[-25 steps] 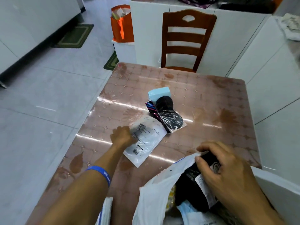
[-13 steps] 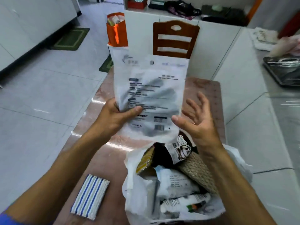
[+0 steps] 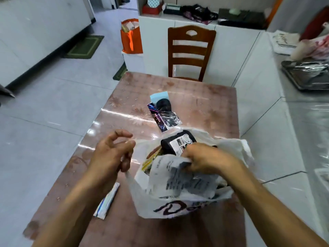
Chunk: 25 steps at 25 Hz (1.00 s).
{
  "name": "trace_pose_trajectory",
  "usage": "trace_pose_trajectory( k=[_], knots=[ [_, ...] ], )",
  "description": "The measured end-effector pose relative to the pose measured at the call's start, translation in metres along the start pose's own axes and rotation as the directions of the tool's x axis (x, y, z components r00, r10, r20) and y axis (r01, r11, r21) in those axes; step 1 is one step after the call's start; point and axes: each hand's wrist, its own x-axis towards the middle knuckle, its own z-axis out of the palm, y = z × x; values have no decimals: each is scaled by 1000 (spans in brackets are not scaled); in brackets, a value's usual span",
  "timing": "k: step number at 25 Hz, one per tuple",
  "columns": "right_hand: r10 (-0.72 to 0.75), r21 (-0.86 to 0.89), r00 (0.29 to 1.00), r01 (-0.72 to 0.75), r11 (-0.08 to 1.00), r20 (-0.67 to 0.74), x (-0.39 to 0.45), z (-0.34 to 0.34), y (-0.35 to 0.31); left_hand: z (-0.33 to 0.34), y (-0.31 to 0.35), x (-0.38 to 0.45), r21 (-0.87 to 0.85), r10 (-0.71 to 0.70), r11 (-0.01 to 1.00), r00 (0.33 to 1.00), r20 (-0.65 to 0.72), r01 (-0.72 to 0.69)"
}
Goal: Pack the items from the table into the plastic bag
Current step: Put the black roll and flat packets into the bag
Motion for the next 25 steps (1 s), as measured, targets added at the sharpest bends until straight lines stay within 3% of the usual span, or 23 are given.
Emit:
trace_pose_trajectory(
  k=[2, 4, 5, 6, 8, 9, 11, 14, 17, 19, 21, 23, 25],
  knots=[
    [0, -279, 996, -24, 960, -86, 24, 24, -19, 0, 17, 1, -32, 115, 993, 993, 15, -114],
    [-29, -207, 934, -49, 977, -356, 27, 29, -16, -8, 12, 9, 60, 192, 979, 981, 26, -194],
    [-29, -124, 888, -32, 992, -459, 22, 31, -10, -18, -4, 19, 101, 171, 981, 985, -31, -167],
    [-38, -110, 871, -19, 994, -490, 18, 35, -2, -32, -31, 32, 147, 124, 984, 983, -133, -104],
    [-37, -175, 907, -41, 984, -419, 11, 44, 10, -61, -98, 52, 388, 19, 915, 952, -304, 106],
    [-26, -168, 913, -47, 985, -408, 8, 51, 14, -75, -134, 55, 531, -69, 818, 954, -292, 222],
    [16, -86, 877, -65, 994, -480, 7, 57, 19, -99, -213, 56, 651, -249, 681, 942, -225, 335],
    [33, 18, 666, -29, 999, -745, -7, 49, 26, -113, -273, 53, 609, -357, 677, 908, -220, 414],
    [-59, -120, 439, -112, 986, -897, -37, 36, 24, -89, -220, 50, 418, -270, 818, 906, -325, 394],
    [122, -25, 417, -331, 943, -901, -56, 24, 34, -84, -157, 60, 177, -167, 949, 894, -415, 259],
    [462, 235, 502, -451, 861, -731, -67, 16, 47, -80, -65, 53, -15, 73, 996, 924, -376, -84],
    [615, 638, 626, -232, 734, -479, -70, 8, 51, -55, 19, 35, 61, 406, 914, 902, -148, -401],
    [648, 890, 669, 42, 455, -363, -70, 1, 54, 2, 57, 21, 284, 705, 649, 698, 126, -706]
  ],
)
